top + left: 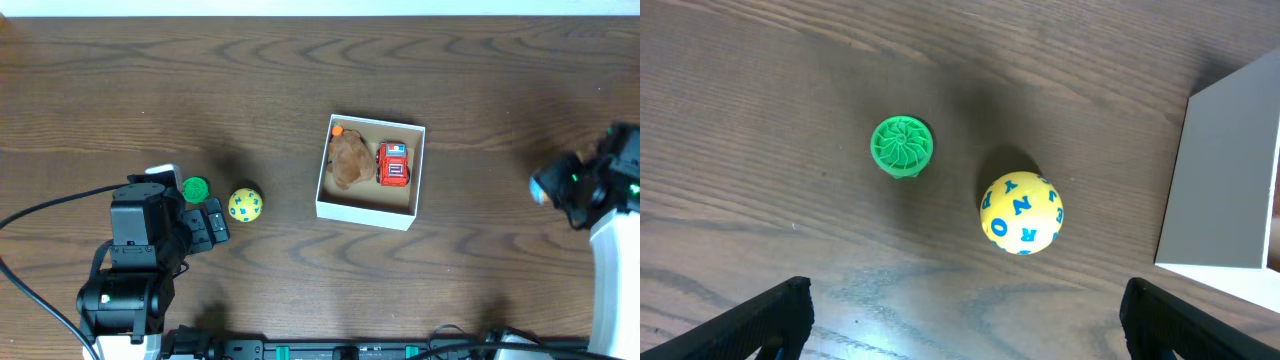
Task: Pack container
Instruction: 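Reach the right gripper to the orange duck toy and grasp it, then place the orange duck into the white box and release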
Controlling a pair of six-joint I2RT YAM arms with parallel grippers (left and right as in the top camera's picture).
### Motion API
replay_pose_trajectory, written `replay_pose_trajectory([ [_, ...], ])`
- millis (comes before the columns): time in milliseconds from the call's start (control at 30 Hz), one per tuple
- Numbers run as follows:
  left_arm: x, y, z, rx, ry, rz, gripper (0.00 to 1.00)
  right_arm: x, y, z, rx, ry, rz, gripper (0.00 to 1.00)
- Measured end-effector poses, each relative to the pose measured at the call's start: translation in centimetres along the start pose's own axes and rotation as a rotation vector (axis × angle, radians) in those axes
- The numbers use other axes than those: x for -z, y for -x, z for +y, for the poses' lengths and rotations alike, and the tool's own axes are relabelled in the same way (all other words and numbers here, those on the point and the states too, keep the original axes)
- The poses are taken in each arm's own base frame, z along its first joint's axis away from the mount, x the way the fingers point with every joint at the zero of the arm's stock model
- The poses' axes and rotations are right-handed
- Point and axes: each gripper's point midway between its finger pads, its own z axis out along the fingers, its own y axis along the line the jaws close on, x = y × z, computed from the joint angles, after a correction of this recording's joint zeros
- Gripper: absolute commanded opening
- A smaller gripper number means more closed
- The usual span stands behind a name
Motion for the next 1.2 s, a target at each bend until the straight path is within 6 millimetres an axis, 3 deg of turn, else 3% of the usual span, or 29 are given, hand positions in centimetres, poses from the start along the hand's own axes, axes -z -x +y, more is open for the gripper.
replay_pose_trajectory([
  [100, 0.0, 0.0, 0.0, 0.0, 0.0, 0.0, 0.98, 4.5, -0.6, 7.0, 0.188, 0.183, -0.089, 0.07],
  [200, 0.0, 0.0, 0.0, 0.0, 0.0, 0.0, 0.98, 7.6, -4.4, 12.5, 0.368, 0.348, -0.089, 0.11],
  [333, 0.0, 0.0, 0.0, 0.0, 0.0, 0.0, 0.98, 7.5, -10.1, 16.2, 0.546, 0.41, 0.007, 0.11],
  [600, 0.0, 0.0, 0.0, 0.0, 0.0, 0.002, 0.98, 2.0, -20.1, 18.6, 0.735, 0.31, 0.235, 0.1],
  [800, 0.0, -0.1, 0.0, 0.0, 0.001, 0.002, 0.98, -1.9, -24.1, 19.1, 0.664, 0.228, 0.324, 0.16],
  [867, 0.0, 0.0, 0.0, 0.0, 0.001, 0.002, 0.98, -2.8, -24.8, 19.1, 0.634, 0.206, 0.339, 0.4],
  [933, 0.0, 0.0, 0.0, 0.0, 0.0, 0.002, 0.98, -3.6, -25.3, 19.1, 0.617, 0.191, 0.346, 0.54],
  [1200, 0.0, 0.0, 0.0, 0.0, 0.0, 0.002, 0.98, -4.2, -25.5, 19.4, 0.608, 0.193, 0.345, 0.75],
])
